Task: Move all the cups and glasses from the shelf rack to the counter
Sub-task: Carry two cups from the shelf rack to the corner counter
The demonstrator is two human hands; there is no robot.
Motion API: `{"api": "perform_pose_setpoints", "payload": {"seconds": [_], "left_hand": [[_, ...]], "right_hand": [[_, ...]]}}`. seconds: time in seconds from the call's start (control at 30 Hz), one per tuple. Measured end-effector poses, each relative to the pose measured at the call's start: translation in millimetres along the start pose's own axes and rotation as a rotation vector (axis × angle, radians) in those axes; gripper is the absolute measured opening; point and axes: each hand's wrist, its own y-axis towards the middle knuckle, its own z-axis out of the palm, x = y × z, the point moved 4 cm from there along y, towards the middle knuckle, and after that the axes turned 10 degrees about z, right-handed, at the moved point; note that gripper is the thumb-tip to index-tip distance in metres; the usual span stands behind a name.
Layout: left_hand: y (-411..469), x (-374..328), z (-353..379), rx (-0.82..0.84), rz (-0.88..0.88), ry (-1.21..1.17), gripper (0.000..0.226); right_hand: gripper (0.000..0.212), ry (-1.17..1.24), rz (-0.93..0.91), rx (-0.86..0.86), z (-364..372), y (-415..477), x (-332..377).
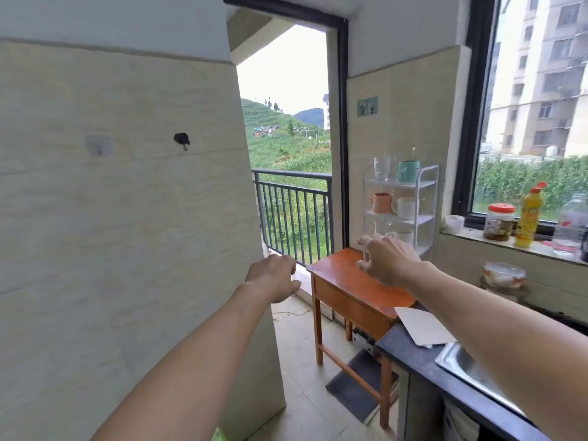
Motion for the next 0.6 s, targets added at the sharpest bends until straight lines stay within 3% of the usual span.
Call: {"api": "perform_pose_setpoints", "payload": {"seconds": [0.33,0.6], "left_hand": [[137.8,32.5,24.5,-0.028,-0.011,-0.056,0.037],[275.2,72.7,63.3,-0.036,0.104,-0.150,0.034]], "right_hand": [[0.055,0.028,0.075,0.025,35.3,139.2,-39.0],[0.055,0.017,0.149,-0.010,83.6,259.4,-59.1]]}}
